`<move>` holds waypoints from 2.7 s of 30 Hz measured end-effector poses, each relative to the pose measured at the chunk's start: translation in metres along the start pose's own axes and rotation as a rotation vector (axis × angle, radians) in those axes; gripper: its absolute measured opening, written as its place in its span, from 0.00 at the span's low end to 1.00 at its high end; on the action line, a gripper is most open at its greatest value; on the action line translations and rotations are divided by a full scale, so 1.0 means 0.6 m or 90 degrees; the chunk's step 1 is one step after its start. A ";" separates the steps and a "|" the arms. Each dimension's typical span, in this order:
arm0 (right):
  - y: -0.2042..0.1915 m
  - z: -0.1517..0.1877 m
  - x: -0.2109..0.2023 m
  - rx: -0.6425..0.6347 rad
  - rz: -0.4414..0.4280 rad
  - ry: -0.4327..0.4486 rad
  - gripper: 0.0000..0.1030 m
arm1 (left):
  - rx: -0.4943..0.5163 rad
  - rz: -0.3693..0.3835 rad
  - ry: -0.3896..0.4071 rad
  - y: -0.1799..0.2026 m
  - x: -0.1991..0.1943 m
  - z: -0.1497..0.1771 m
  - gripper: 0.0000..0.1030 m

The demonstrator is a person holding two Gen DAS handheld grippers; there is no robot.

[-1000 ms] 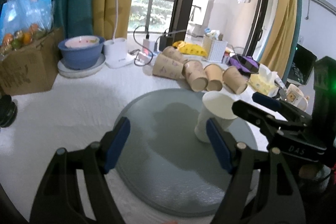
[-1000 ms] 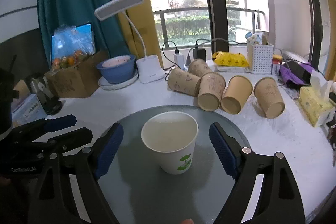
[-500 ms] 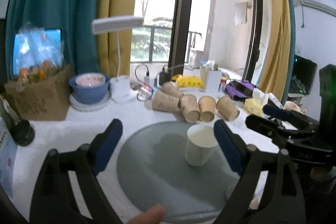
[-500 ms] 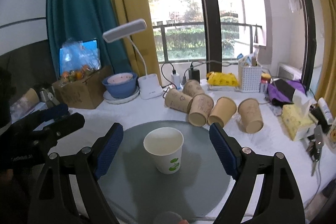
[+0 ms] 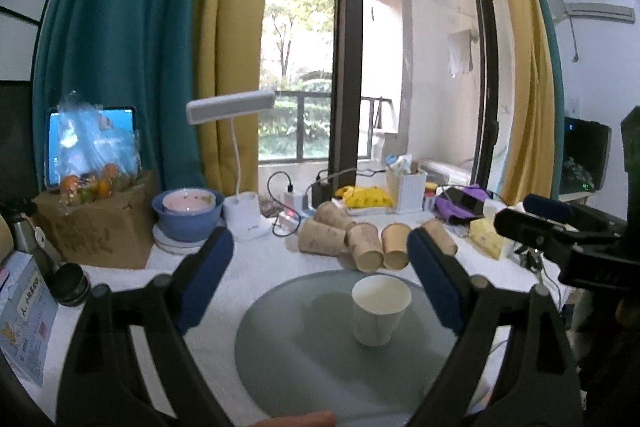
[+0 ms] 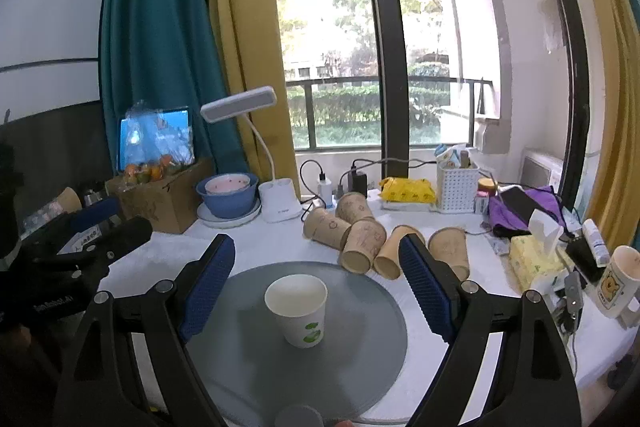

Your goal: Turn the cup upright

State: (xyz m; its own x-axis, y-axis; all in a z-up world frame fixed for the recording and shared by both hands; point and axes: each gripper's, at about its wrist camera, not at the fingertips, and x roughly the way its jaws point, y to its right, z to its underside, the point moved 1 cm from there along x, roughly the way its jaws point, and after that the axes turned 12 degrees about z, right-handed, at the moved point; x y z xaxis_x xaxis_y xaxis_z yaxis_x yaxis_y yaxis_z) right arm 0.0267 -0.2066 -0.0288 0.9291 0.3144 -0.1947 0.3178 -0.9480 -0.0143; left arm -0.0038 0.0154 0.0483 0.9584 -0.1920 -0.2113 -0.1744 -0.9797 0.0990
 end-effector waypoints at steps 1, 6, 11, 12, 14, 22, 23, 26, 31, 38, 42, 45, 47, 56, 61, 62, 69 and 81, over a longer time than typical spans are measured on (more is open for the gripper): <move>0.000 -0.001 -0.001 0.000 0.002 0.002 0.84 | 0.002 0.001 0.001 0.001 -0.001 0.000 0.87; 0.001 -0.001 0.000 -0.002 0.006 0.001 0.84 | 0.003 0.013 0.000 0.004 -0.002 0.004 0.87; -0.001 0.001 0.004 -0.004 0.006 -0.003 0.84 | -0.014 0.009 0.001 -0.002 -0.004 0.004 0.87; -0.001 0.002 0.005 -0.004 0.006 -0.004 0.84 | -0.015 0.009 0.000 -0.002 -0.004 0.005 0.87; -0.002 0.002 0.007 -0.004 0.006 -0.006 0.84 | -0.015 0.011 -0.002 -0.001 -0.002 0.006 0.87; -0.003 0.002 0.008 -0.004 0.006 -0.007 0.84 | -0.015 0.013 -0.003 0.003 -0.004 0.009 0.87; -0.003 0.002 0.008 -0.004 0.005 -0.007 0.84 | -0.015 0.014 -0.003 0.003 -0.004 0.009 0.87; -0.003 0.002 0.008 -0.004 0.005 -0.007 0.84 | -0.013 0.015 -0.004 0.005 -0.004 0.009 0.87; -0.003 0.002 0.009 -0.004 0.005 -0.008 0.84 | -0.014 0.017 -0.005 0.008 -0.003 0.010 0.87; -0.004 0.003 0.009 -0.003 0.004 -0.009 0.84 | -0.015 0.017 -0.005 0.007 -0.002 0.010 0.87; -0.004 0.003 0.010 -0.003 0.004 -0.008 0.84 | -0.015 0.017 -0.004 0.007 -0.003 0.010 0.87; -0.003 0.003 0.010 -0.003 0.004 -0.009 0.84 | -0.015 0.016 -0.005 0.007 -0.003 0.010 0.87; -0.004 0.006 0.010 -0.002 0.003 -0.010 0.84 | -0.015 0.016 -0.004 0.007 -0.003 0.011 0.87; -0.006 0.006 0.011 -0.002 0.003 -0.011 0.84 | -0.015 0.016 -0.004 0.007 -0.003 0.011 0.87; -0.006 0.006 0.012 -0.002 0.003 -0.011 0.84 | -0.015 0.017 -0.004 0.007 -0.002 0.011 0.87; -0.006 0.006 0.012 -0.002 0.003 -0.011 0.84 | -0.015 0.016 -0.004 0.007 -0.003 0.011 0.87; -0.010 0.013 0.011 -0.002 0.002 -0.013 0.84 | -0.016 0.015 -0.003 0.008 -0.002 0.011 0.87; -0.010 0.012 0.012 -0.002 0.003 -0.014 0.84 | -0.016 0.015 -0.003 0.008 -0.002 0.012 0.87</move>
State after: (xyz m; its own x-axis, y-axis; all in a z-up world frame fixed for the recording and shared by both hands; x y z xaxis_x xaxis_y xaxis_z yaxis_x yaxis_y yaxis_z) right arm 0.0300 -0.1989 -0.0370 0.9260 0.3093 -0.2164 0.3147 -0.9491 -0.0101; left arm -0.0075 0.0105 0.0423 0.9529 -0.2156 -0.2134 -0.1913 -0.9730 0.1288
